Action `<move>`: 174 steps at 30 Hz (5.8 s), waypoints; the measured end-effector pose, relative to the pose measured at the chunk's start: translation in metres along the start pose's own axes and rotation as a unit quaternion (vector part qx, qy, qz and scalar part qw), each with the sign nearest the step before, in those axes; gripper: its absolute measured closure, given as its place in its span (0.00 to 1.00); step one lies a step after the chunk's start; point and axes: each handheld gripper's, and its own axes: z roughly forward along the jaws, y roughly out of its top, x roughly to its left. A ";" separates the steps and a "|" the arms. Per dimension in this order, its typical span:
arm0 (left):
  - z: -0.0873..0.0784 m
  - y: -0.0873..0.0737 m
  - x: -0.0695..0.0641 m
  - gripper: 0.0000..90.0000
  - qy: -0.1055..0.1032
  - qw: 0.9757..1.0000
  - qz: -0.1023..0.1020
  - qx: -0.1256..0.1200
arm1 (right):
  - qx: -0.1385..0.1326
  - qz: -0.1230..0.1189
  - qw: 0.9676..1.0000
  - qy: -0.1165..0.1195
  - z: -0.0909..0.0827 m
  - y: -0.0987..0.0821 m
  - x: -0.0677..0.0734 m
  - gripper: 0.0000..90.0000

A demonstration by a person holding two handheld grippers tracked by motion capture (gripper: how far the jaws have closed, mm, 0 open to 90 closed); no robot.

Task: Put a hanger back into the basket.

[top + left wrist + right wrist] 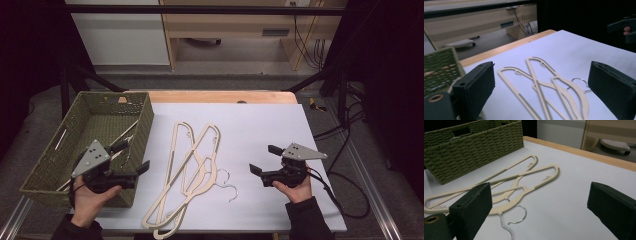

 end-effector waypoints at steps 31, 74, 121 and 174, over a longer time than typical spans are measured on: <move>0.049 -0.057 -0.036 0.08 -0.060 0.995 -0.007 0.075 | 0.095 -0.033 0.994 0.030 0.067 -0.020 0.041 0.18; 0.094 -0.055 -0.066 0.11 -0.102 0.983 0.033 0.146 | 0.233 -0.082 0.964 0.095 0.116 -0.051 0.055 0.99; 0.139 -0.050 -0.106 0.84 -0.094 0.948 0.140 0.268 | 0.053 -0.036 0.998 0.029 0.028 0.013 0.024 0.47; 0.020 0.068 -0.042 0.96 -0.011 0.995 0.055 0.082 | -0.009 0.022 0.998 -0.050 -0.015 -0.002 -0.019 0.06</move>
